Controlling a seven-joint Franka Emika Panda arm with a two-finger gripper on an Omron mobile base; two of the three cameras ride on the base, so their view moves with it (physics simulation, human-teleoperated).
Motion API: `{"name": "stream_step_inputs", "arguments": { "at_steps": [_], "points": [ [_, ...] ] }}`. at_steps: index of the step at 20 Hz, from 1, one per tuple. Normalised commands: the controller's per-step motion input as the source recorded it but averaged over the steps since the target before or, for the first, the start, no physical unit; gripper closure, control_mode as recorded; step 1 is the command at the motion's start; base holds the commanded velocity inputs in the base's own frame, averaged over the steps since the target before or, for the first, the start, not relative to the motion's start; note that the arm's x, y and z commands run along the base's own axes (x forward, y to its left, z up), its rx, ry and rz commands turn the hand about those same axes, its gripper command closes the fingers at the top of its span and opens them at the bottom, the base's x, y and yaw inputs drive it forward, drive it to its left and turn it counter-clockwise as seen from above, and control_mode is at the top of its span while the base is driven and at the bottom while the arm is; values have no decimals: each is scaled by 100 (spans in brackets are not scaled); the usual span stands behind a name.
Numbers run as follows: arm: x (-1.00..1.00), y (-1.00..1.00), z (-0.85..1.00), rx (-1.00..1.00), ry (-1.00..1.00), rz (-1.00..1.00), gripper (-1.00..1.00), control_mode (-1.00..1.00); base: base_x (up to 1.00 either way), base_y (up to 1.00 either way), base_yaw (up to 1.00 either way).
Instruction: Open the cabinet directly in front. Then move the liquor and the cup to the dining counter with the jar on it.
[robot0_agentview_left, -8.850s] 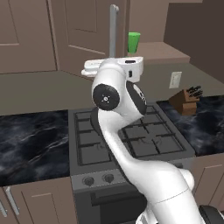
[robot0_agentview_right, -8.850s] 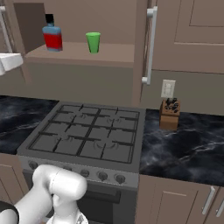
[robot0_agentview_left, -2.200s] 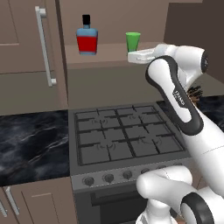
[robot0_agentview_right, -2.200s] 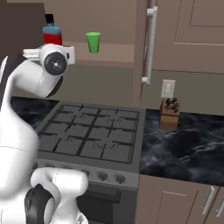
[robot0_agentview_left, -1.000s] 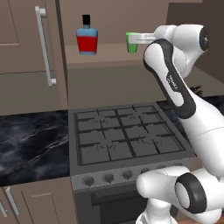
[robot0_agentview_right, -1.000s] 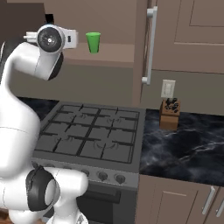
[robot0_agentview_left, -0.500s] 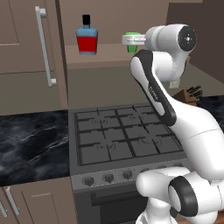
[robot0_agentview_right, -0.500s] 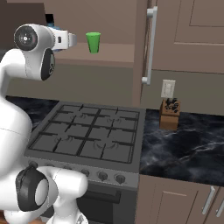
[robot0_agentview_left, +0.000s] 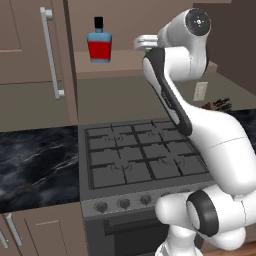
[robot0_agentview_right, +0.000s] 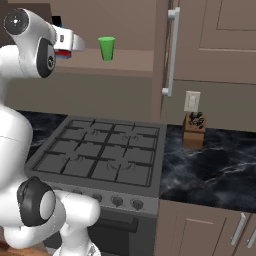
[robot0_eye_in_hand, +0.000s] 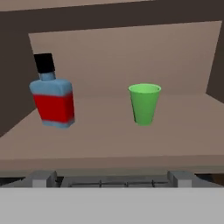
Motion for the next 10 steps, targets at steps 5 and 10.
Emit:
{"name": "stream_step_inputs", "arguments": {
  "at_steps": [5, 10],
  "points": [
    [0, -11, -1, 0, 1, 0, -100, -100, 0, 0, 0],
    [4, -37, -11, 0, 0, 0, -100, -100, 0, 0, 0]
  ]
}}
